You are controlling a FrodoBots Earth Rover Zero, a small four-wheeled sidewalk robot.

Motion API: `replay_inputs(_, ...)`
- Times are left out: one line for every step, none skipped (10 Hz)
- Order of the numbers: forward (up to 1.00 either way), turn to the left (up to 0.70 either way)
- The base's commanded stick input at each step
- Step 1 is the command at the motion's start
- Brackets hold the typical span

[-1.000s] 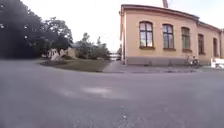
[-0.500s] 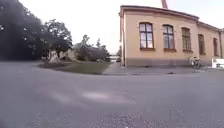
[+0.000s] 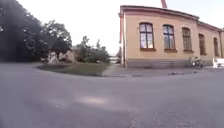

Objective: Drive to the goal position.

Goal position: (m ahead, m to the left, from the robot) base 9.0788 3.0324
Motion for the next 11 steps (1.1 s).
replay_inputs(0.44, 0.02)
replay_inputs(0.44, 0.02)
replay_inputs(0.44, 0.02)
replay_inputs(0.44, 0.02)
replay_inputs(0.44, 0.02)
replay_inputs(0.44, 0.02)
replay_inputs(0.44, 0.02)
replay_inputs(0.44, 0.02)
replay_inputs(0.44, 0.02)
replay_inputs(0.44, 0.02)
replay_inputs(0.44, 0.02)
